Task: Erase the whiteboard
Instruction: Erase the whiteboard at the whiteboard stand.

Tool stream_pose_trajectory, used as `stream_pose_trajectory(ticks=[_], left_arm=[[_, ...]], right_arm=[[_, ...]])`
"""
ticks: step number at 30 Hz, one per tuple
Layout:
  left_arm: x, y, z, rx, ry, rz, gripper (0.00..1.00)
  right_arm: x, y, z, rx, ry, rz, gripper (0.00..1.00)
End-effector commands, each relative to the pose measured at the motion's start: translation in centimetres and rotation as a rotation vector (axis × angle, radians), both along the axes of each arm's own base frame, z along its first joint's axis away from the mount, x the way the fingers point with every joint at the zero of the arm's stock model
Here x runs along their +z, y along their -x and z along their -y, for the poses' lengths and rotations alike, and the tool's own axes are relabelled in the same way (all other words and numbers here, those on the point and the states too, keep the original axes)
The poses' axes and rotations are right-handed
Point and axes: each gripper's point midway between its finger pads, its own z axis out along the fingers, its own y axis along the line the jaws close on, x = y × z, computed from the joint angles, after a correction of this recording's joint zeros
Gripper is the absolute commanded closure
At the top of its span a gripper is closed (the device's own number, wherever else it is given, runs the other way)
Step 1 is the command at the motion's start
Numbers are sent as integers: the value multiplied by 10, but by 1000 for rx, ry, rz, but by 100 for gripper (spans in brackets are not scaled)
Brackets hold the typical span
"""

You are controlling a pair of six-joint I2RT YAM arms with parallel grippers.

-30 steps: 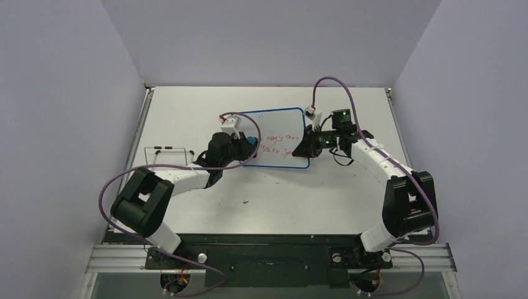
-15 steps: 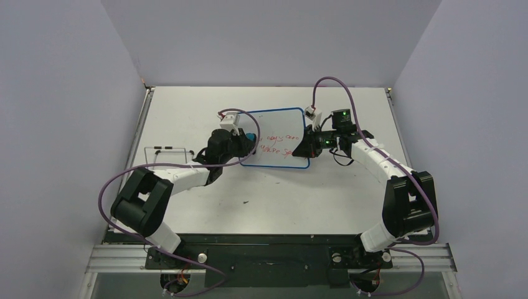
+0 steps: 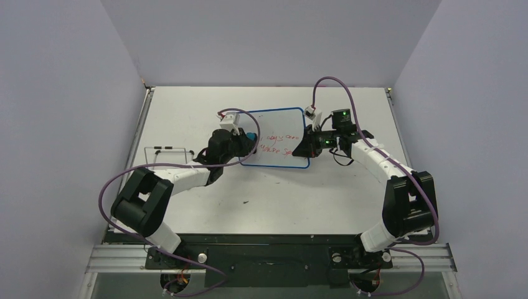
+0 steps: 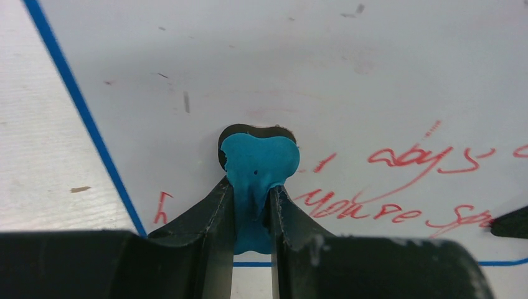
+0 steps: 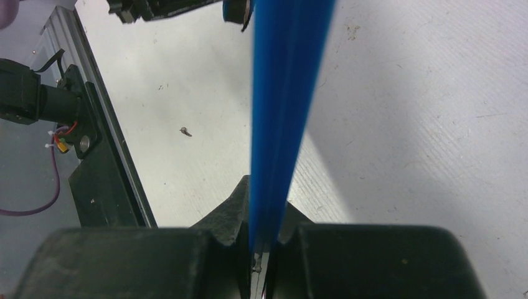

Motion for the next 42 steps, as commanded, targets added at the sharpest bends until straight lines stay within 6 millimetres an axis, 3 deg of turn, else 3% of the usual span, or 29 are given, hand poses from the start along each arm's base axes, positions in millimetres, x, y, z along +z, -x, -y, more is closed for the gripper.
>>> stream_pose_trajectory(ticks=[1, 4, 7, 12, 18, 25, 32, 42], left_arm=[[5, -21, -25, 94, 12, 4, 100], [9, -19, -18, 57, 21, 14, 100], [13, -9, 4, -6, 18, 34, 100], [5, 12, 27, -63, 16, 31, 100], [-9, 22, 21, -44, 1, 4, 100], [-6, 0, -7, 54, 2, -18, 100], [-1, -8, -9, 66, -29, -8, 100], [12, 14, 31, -26, -11, 29, 100]], right_arm=[[15, 17, -13, 101, -41, 52, 100], [14, 16, -13, 100, -38, 52, 100], [14, 17, -13, 101, -38, 50, 100], [14, 16, -13, 99, -37, 52, 100], [14, 17, -13, 104, -39, 51, 100], [16, 17, -13, 103, -39, 57, 100], [15, 17, -13, 103, -38, 55, 100], [15, 17, -13, 105, -38, 53, 100]])
